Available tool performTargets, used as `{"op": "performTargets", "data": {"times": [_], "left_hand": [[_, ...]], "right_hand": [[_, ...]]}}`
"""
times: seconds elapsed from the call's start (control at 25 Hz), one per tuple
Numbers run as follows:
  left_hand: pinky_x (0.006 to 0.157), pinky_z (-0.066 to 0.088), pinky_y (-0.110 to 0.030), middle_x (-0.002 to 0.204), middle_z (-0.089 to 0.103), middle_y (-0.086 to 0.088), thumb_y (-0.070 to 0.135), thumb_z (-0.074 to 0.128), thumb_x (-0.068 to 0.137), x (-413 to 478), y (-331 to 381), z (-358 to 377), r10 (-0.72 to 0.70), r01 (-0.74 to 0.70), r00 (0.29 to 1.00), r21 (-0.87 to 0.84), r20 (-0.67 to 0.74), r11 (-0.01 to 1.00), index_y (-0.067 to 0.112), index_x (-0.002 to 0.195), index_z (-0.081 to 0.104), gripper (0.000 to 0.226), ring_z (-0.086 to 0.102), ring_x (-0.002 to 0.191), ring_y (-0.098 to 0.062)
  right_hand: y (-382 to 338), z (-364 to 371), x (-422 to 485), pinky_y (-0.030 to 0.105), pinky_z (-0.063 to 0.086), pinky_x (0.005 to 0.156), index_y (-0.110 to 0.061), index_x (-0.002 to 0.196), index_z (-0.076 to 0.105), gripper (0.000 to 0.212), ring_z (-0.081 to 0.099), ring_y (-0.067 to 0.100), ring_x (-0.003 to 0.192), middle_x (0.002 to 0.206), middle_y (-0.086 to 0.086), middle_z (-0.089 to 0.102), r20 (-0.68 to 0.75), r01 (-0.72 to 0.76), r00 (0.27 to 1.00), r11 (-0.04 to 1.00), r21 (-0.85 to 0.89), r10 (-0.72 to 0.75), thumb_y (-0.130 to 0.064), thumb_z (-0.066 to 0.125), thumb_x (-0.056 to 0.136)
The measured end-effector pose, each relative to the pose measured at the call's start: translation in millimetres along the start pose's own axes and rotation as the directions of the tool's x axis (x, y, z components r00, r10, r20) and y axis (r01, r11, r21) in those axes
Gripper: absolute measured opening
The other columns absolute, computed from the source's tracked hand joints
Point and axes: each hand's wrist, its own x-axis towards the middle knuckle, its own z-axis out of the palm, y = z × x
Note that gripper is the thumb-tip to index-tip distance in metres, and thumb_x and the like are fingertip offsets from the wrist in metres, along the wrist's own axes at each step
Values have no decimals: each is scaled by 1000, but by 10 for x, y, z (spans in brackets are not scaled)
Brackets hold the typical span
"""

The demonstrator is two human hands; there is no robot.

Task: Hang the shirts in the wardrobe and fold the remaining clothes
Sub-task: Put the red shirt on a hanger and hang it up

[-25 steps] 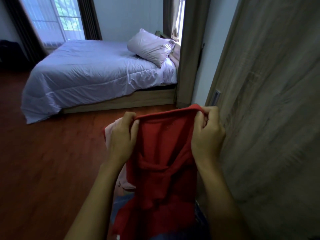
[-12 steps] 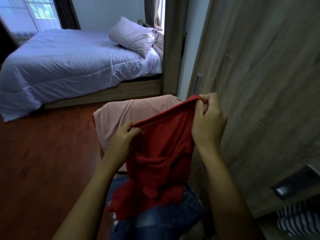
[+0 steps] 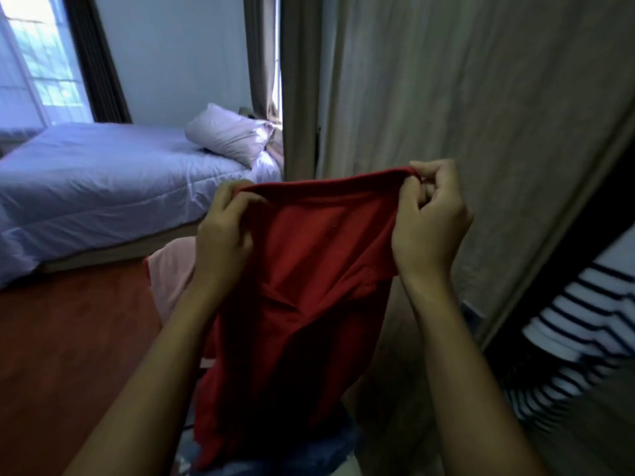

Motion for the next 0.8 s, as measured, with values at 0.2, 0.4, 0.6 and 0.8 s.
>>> {"op": "performTargets", "data": {"times": [0.2,0.4,0.6,0.8], "left_hand": [[89,35,-9,108,60,-11,-9,43,68,321,797,-141,160,-165,986,-102,-52,981,3,95,65,37,51,100,-7],[88,37,-14,106,59,-15,-3,40,65,617,1472,-144,349,-345,937,-96,21,934,4,102,60,43,53,98,-19],[82,47,-37,113,59,-11,14,33,64,767,1999,56,398,-382,912,-144,105,913,8,108,60,52,58,101,-28],[87,46,-36,112,58,-17,5,39,61,1040,2622,354,539,-480,818,-279,200,832,2,110,59,53,57,103,-28]], "right_hand": [[-223,-807,324,22,34,52,-16,83,59,13,35,8,43,45,-5,35,-65,11,998,999,31,-9,-6,52,80],[-318,-1552,559,27,34,48,-12,76,60,9,40,22,43,46,11,42,-56,-16,998,999,-36,14,-5,54,76],[-285,-2158,698,27,32,49,-13,74,64,12,41,10,45,43,-5,43,-12,-83,997,966,-244,82,-2,60,73],[-207,-2689,897,10,37,49,-14,76,67,10,53,8,59,62,-3,58,22,-164,981,893,-420,191,-7,61,81]]}}
